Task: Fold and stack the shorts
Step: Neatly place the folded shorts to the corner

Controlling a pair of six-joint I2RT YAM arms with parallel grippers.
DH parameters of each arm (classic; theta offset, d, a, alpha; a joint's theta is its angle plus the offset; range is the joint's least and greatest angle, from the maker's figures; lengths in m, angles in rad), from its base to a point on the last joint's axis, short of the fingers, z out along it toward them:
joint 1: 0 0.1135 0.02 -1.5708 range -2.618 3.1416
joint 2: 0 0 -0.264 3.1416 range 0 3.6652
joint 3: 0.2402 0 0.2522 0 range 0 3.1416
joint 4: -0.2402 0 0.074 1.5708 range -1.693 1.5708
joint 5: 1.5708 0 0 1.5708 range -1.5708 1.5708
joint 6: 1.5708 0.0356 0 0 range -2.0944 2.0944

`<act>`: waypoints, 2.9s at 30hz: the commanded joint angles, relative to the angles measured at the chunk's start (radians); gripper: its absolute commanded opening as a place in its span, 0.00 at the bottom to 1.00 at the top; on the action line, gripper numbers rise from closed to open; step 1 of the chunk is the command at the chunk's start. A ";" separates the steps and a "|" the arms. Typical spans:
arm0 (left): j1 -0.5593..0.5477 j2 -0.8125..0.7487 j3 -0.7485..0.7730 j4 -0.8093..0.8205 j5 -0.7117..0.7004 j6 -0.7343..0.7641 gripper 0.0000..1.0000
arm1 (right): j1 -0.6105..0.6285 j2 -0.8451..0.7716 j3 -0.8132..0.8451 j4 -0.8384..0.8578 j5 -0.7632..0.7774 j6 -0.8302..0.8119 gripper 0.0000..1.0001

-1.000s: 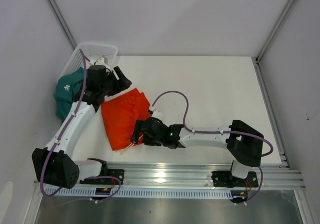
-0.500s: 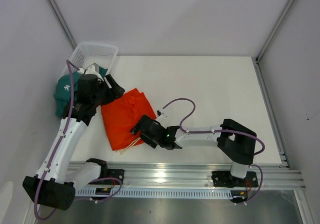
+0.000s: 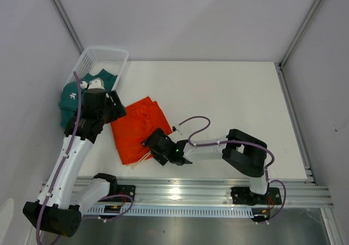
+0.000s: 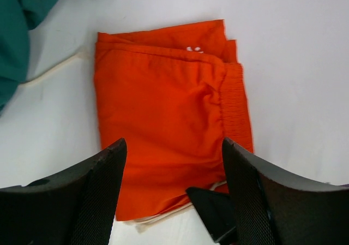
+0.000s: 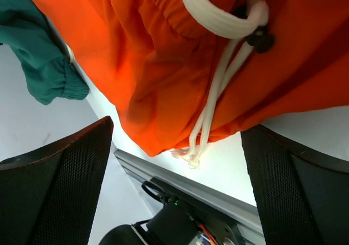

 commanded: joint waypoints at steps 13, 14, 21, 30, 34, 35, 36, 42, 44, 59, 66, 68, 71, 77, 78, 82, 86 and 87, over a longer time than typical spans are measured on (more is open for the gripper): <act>0.005 -0.112 -0.087 -0.005 -0.115 0.109 0.74 | -0.068 -0.006 -0.024 -0.031 0.094 -0.020 0.14; 0.005 -0.117 -0.090 -0.003 -0.121 0.110 0.75 | -0.093 -0.019 -0.046 -0.044 0.086 -0.067 0.10; 0.005 -0.122 -0.098 0.006 -0.089 0.115 0.76 | -0.225 -0.183 -0.068 -0.430 0.124 -0.393 0.00; 0.004 -0.122 -0.102 0.014 -0.055 0.120 0.75 | -0.581 -0.389 -0.133 -0.695 0.212 -0.839 0.39; 0.005 -0.114 -0.101 0.015 -0.046 0.124 0.76 | -0.687 -0.435 -0.089 -0.744 0.282 -0.872 0.99; 0.004 -0.113 -0.102 0.015 -0.041 0.124 0.76 | -0.692 -0.440 -0.078 -0.741 0.285 -0.876 0.99; 0.004 -0.108 -0.102 0.015 -0.038 0.124 0.76 | -0.695 -0.446 -0.071 -0.729 0.278 -0.920 0.99; 0.005 -0.100 -0.104 0.017 -0.031 0.129 0.76 | -0.586 -0.420 -0.002 -0.617 0.163 -1.022 0.99; 0.005 -0.102 -0.102 0.017 -0.032 0.129 0.76 | -0.525 -0.374 0.047 -0.612 0.154 -1.039 1.00; 0.004 -0.099 -0.107 0.020 -0.020 0.132 0.76 | -0.378 0.029 0.356 -0.545 0.006 -1.051 0.94; 0.005 -0.097 -0.109 0.020 -0.018 0.133 0.76 | -0.376 0.145 0.431 -0.546 -0.018 -1.045 0.91; 0.004 -0.096 -0.109 0.018 -0.017 0.133 0.76 | -0.368 0.169 0.446 -0.551 -0.008 -1.048 0.87; 0.005 -0.096 -0.107 0.020 -0.017 0.133 0.76 | -0.362 0.194 0.462 -0.590 0.048 -1.040 0.85; 0.005 -0.093 -0.109 0.023 -0.006 0.135 0.76 | -0.414 0.192 0.387 -0.591 0.046 -1.013 0.81; 0.004 -0.091 -0.109 0.021 -0.005 0.135 0.76 | -0.426 0.179 0.329 -0.563 0.042 -1.011 0.81; 0.004 -0.091 -0.107 0.023 0.003 0.136 0.76 | -0.457 0.061 0.174 -0.532 0.052 -0.993 0.81; 0.005 -0.097 -0.109 0.028 0.017 0.139 0.76 | -0.485 -0.067 -0.009 -0.512 0.064 -0.944 0.80; 0.005 -0.100 -0.107 0.029 0.020 0.141 0.76 | -0.489 -0.093 -0.043 -0.517 0.072 -0.931 0.81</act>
